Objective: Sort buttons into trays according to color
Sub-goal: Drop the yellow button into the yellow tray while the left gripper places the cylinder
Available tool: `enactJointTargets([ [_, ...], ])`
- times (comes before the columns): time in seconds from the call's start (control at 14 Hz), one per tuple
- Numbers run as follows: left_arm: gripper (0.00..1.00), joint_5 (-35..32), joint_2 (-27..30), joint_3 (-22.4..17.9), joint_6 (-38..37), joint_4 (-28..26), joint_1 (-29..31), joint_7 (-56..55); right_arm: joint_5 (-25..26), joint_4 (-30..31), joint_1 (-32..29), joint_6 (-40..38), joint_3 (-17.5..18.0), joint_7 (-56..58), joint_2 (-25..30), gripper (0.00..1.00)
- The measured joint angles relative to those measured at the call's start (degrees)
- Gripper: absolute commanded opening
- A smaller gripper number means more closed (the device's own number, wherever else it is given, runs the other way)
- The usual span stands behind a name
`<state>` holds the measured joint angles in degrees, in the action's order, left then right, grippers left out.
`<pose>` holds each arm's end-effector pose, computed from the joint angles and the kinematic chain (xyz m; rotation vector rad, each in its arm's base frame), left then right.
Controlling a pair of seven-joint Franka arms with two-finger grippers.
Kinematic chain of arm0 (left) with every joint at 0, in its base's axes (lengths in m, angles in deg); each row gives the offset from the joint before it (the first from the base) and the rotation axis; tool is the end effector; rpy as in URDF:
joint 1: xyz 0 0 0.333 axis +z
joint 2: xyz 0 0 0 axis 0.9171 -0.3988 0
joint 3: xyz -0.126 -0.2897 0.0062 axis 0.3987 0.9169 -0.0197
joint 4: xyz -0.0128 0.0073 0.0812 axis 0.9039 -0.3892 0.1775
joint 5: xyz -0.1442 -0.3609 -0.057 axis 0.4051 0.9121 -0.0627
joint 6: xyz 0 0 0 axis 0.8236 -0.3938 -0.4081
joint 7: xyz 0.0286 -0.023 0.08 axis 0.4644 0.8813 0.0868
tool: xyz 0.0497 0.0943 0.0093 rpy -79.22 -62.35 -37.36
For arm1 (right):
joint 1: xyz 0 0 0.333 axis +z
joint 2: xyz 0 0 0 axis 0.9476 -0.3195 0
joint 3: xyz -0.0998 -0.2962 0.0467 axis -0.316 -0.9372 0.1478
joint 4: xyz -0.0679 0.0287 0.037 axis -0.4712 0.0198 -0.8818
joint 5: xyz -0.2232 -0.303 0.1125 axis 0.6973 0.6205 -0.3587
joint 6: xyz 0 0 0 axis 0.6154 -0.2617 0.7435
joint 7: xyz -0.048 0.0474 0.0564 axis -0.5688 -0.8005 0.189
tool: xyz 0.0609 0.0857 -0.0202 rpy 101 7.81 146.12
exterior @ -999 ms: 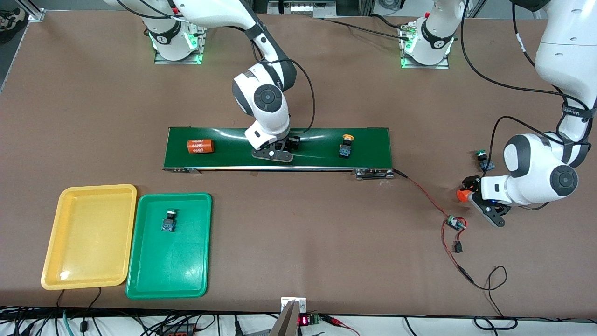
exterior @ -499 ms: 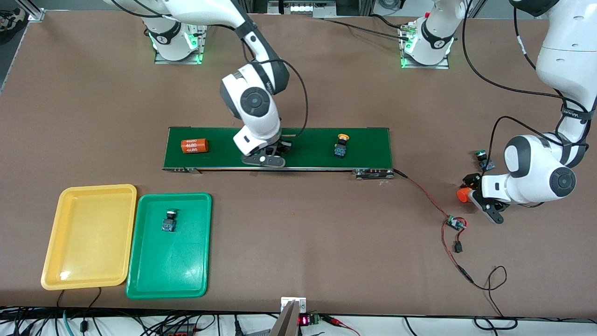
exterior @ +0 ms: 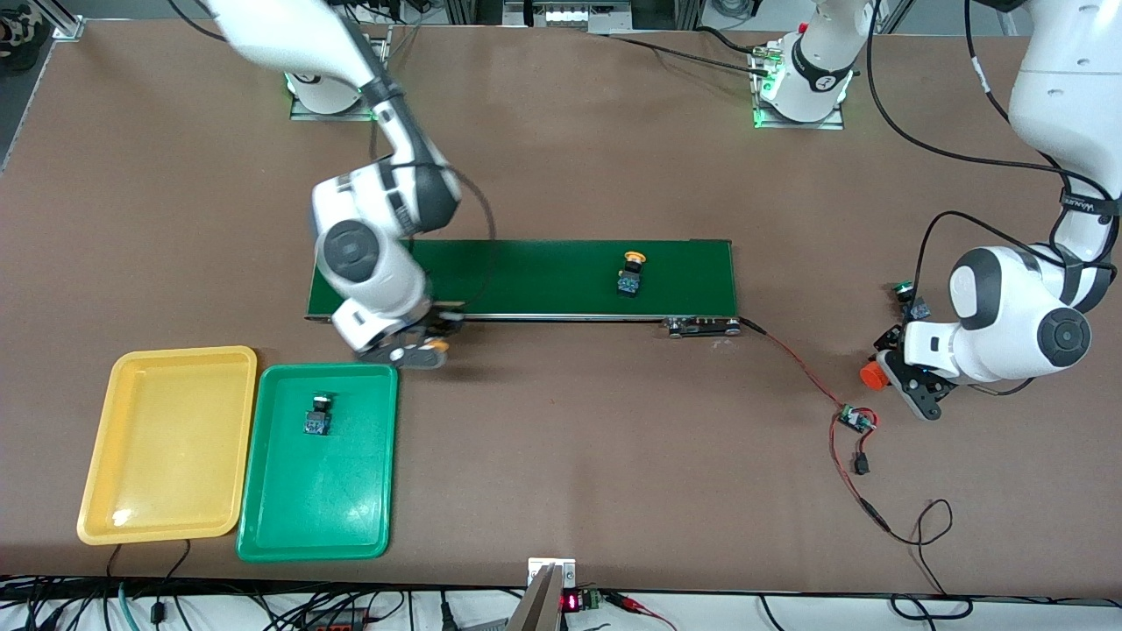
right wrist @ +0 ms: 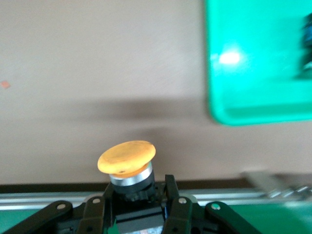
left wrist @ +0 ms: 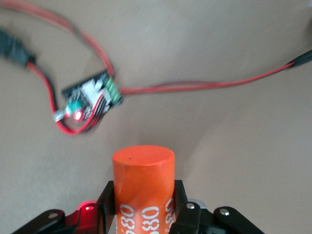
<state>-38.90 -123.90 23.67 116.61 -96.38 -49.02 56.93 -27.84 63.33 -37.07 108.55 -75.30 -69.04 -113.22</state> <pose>0.6539 0.0621 0.2286 2.6485 -1.4361 -0.0932 0.6211 0.2770 0.2949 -3.1201 0.0581 0.0371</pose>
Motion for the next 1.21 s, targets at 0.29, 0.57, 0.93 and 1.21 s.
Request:
enactJointTargets([
  [0.29,0.00,0.0,5.7,1.9,-7.1,-0.6,-8.0,0.0,1.3,-0.3,-7.4,0.0,-0.2,10.2,0.0,0.29],
  [0.57,0.00,0.0,9.3,8.9,-7.9,-3.0,-15.4,-0.3,4.7,-0.7,-14.3,0.0,-0.3,20.0,0.0,0.29],
  [0.93,0.00,0.0,10.4,12.6,-7.9,-7.6,-19.3,0.7,5.0,-0.7,-23.4,0.0,-0.3,34.2,-1.1,0.30],
  [1.21,0.02,0.0,10.4,14.8,-7.6,-11.4,-19.3,1.3,5.0,-1.3,-30.9,3.5,-0.3,45.4,-5.3,0.31],
])
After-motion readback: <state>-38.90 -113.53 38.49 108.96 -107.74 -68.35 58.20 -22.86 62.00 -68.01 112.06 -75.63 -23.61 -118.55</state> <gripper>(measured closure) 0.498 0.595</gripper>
